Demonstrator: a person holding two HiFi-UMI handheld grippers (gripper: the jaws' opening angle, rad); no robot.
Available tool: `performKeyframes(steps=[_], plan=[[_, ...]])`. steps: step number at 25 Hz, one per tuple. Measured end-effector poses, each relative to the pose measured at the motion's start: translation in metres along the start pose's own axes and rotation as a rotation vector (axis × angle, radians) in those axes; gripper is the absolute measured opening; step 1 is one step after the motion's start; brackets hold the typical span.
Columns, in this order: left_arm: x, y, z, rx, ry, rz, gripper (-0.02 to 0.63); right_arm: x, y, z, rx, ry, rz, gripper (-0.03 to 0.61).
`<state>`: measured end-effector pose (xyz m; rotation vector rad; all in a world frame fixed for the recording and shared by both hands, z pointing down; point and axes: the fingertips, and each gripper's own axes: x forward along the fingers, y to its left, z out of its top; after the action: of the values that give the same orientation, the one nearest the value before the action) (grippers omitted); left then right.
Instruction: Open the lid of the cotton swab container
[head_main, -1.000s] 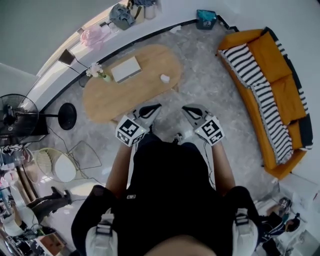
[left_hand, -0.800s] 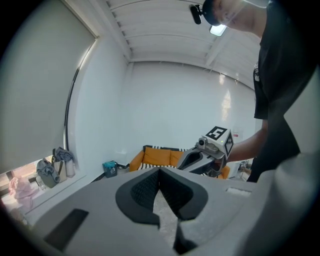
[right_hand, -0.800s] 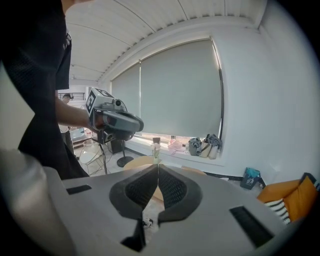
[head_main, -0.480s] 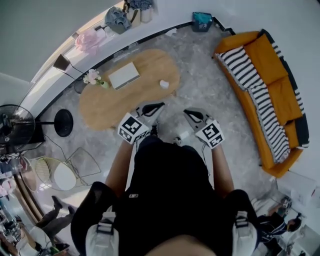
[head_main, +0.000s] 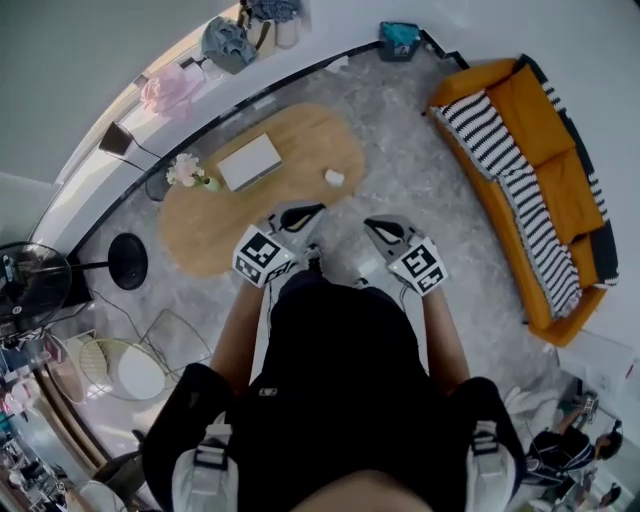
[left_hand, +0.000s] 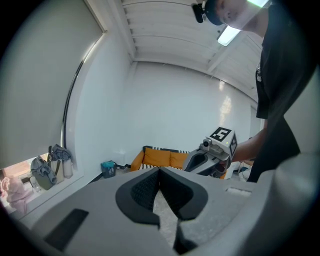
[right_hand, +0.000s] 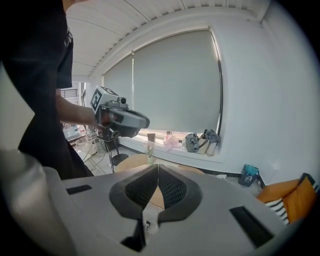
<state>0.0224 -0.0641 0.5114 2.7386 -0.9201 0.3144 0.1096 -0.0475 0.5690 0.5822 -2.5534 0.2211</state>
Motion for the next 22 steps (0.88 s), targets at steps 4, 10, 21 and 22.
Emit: performKeyframes(steps=[4,10,21,22], plan=[[-0.002,0.031,0.003,0.009,-0.01,-0.005,0.0,0.02,-0.008,0.006,0.0,0.015,-0.014,-0.005],[-0.01,0.076,0.005,0.008,-0.019,-0.018,0.0,0.051,-0.024,0.019,-0.001,0.029,-0.045,-0.005],[-0.01,0.112,-0.007,0.001,0.0,-0.081,0.0,0.098,-0.007,0.011,-0.028,0.1,-0.018,-0.005],[-0.011,0.114,-0.008,-0.002,-0.003,-0.082,0.0,0.1,-0.006,0.008,-0.026,0.118,-0.015,-0.005]])
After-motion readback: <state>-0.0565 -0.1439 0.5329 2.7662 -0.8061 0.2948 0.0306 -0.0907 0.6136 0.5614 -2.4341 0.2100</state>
